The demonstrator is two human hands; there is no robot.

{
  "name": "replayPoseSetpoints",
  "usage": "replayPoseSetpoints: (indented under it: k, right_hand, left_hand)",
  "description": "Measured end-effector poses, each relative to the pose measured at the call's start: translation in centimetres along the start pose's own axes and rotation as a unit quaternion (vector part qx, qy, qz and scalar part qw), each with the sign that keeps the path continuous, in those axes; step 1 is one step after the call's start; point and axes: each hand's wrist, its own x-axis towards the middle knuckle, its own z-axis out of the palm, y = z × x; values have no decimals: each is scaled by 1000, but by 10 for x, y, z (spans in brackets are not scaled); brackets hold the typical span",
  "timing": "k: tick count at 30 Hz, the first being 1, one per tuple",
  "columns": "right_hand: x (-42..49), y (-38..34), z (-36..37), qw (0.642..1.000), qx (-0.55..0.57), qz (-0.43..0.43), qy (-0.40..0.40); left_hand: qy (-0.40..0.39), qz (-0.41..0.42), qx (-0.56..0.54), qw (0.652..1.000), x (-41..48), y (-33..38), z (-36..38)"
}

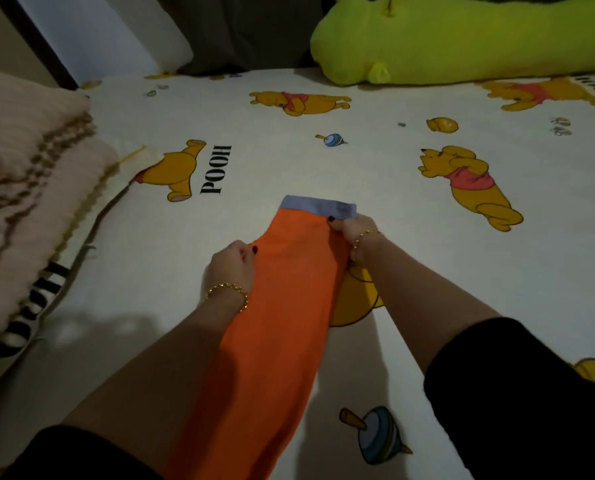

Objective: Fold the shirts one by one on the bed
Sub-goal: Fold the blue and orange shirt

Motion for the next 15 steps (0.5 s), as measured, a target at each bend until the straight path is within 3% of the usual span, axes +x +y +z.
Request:
replayPoseSetpoints:
  k: [4,10,15]
  right_hand:
    - [5,-28,4,997,33,-65,20]
    - [12,5,-7,991,123,45,-32]
    - [-15,13,-28,987,133,65,-55]
  left_hand:
    - [73,28,-35,996,21,13,-4]
    - [10,-18,2,1000,13,0,15]
    - [-27,-17,6,999,0,0,2]
